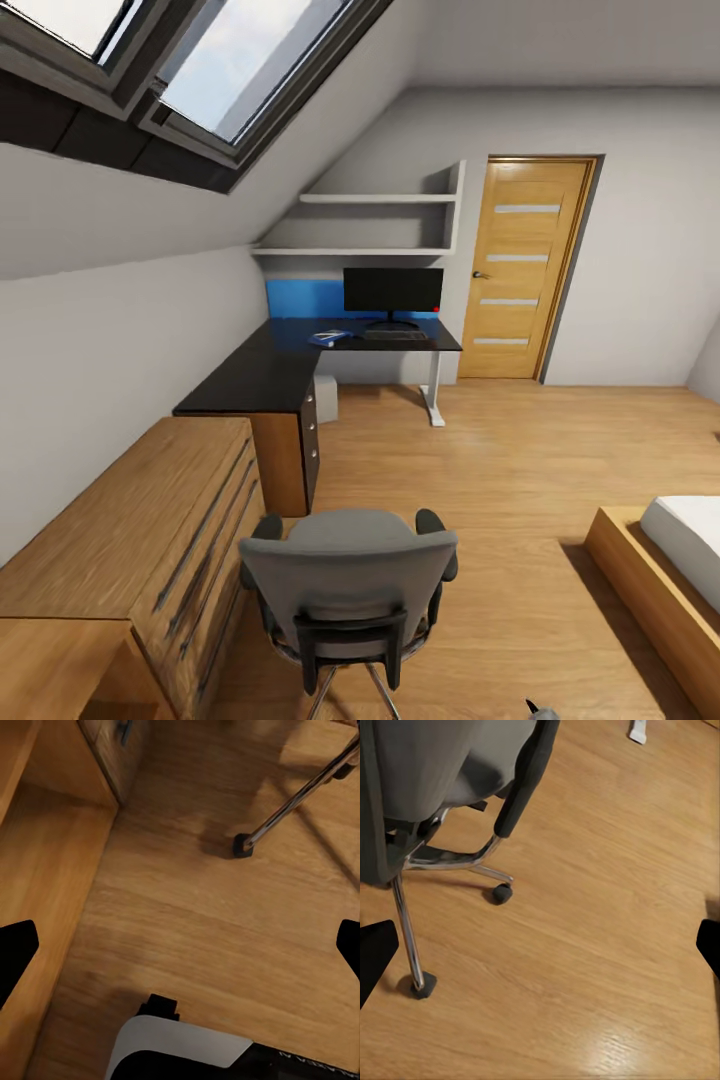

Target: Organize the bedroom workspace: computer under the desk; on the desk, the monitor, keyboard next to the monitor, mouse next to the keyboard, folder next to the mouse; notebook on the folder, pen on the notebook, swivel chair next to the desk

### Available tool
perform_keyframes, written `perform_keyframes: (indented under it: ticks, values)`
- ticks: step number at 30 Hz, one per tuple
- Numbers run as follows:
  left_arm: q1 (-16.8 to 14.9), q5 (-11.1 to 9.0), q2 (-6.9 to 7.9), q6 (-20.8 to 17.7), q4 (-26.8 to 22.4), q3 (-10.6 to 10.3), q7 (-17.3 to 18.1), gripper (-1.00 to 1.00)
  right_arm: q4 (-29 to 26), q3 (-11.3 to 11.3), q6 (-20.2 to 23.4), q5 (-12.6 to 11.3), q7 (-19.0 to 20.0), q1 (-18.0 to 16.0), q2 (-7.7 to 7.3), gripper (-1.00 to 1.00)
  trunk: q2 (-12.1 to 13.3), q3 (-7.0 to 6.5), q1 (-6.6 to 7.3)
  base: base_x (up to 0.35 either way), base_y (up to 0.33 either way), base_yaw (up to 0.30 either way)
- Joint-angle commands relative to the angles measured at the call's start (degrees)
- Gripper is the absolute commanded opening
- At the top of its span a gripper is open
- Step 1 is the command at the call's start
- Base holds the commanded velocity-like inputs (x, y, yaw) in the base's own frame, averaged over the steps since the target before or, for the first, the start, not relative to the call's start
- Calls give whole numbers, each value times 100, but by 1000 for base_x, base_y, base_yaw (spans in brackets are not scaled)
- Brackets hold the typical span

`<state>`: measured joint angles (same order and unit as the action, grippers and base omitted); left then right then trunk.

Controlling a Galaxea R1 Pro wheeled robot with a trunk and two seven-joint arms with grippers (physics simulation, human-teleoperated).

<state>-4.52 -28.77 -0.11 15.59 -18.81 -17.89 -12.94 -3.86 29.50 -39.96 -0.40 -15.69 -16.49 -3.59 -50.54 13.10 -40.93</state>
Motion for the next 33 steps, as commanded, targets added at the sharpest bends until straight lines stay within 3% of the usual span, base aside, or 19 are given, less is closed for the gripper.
perform_keyframes:
  ticks: [1, 22, 33]
  values:
    - [-5, -32, 3, 31, 1, -49, -41, 100, 0, 47, 0, -4, -46, -3, -1, 100, -6, 8, 0, -101, 11, 0]
    - [-5, -24, -5, 32, 5, -66, -62, 100, 0, 47, 7, 5, -48, -3, 7, 100, -6, 8, 0, -152, 61, 0]
    - [-5, -23, -6, 32, 9, -74, -55, 100, 0, 47, 14, 5, -48, -3, 8, 100, -6, 8, 0, -25, 100, 0]
